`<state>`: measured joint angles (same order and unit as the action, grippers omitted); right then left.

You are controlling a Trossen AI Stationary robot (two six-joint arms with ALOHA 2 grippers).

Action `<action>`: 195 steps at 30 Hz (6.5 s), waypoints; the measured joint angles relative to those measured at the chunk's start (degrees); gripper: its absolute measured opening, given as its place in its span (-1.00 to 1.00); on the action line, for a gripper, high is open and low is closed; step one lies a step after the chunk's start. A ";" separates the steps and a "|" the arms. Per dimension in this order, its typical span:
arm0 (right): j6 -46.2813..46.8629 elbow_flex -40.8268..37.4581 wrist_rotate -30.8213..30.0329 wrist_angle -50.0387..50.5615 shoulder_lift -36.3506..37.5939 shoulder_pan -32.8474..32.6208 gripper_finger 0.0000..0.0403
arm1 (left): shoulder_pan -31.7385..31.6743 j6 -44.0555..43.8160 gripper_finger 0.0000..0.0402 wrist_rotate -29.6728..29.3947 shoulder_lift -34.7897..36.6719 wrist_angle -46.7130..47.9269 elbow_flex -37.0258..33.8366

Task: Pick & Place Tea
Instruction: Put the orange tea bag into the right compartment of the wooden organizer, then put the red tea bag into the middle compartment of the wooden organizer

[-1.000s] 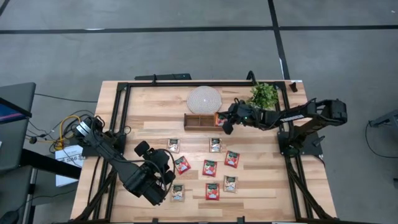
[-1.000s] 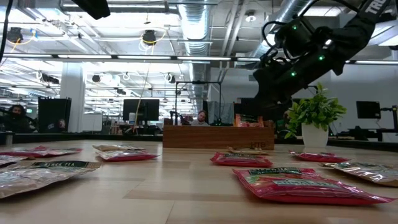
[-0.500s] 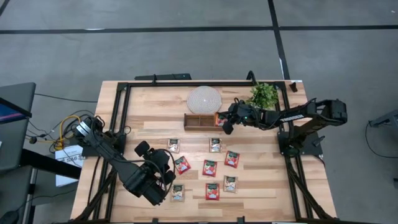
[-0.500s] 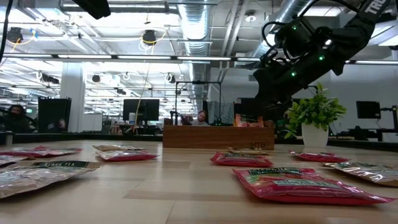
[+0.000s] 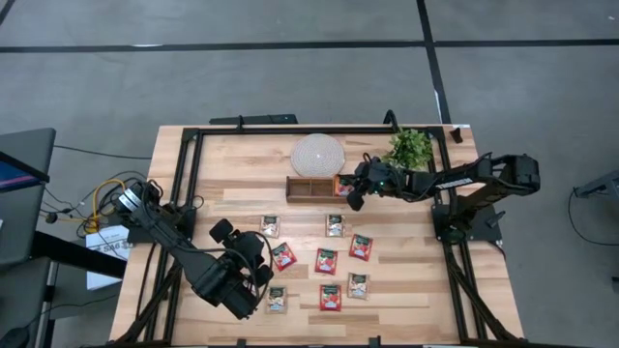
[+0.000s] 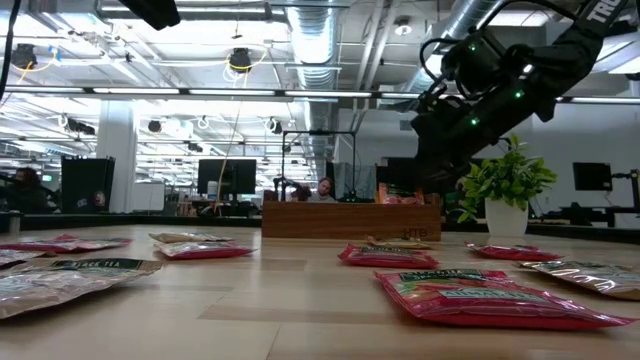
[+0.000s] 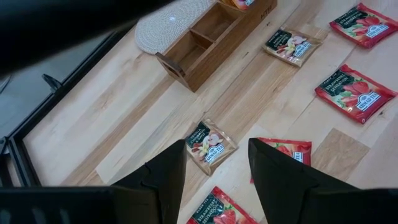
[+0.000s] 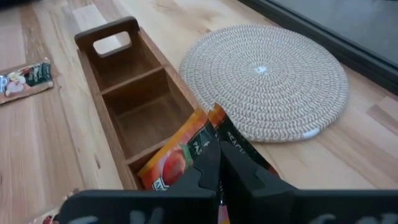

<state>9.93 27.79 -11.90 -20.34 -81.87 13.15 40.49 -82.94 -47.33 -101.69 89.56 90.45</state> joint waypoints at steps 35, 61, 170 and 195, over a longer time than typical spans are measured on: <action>-5.97 14.08 1.23 12.49 -4.43 0.79 -1.00 | -0.01 -0.02 -0.17 0.79 0.00 -1.27 0.01; -2.44 14.05 20.26 55.51 14.53 -16.41 -1.00 | 0.00 0.00 -0.17 0.31 0.00 -6.05 0.02; -6.05 32.29 -7.78 48.95 1.29 -19.15 -1.00 | -0.02 7.74 -0.17 3.35 0.00 -16.17 0.02; -22.45 41.85 -1.71 45.22 -16.74 -6.22 -1.00 | -0.03 7.99 -0.17 2.05 0.04 -16.20 0.02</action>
<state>-12.52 69.64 -13.61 24.89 -98.60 6.93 40.46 -74.95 -45.28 -101.65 73.36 90.48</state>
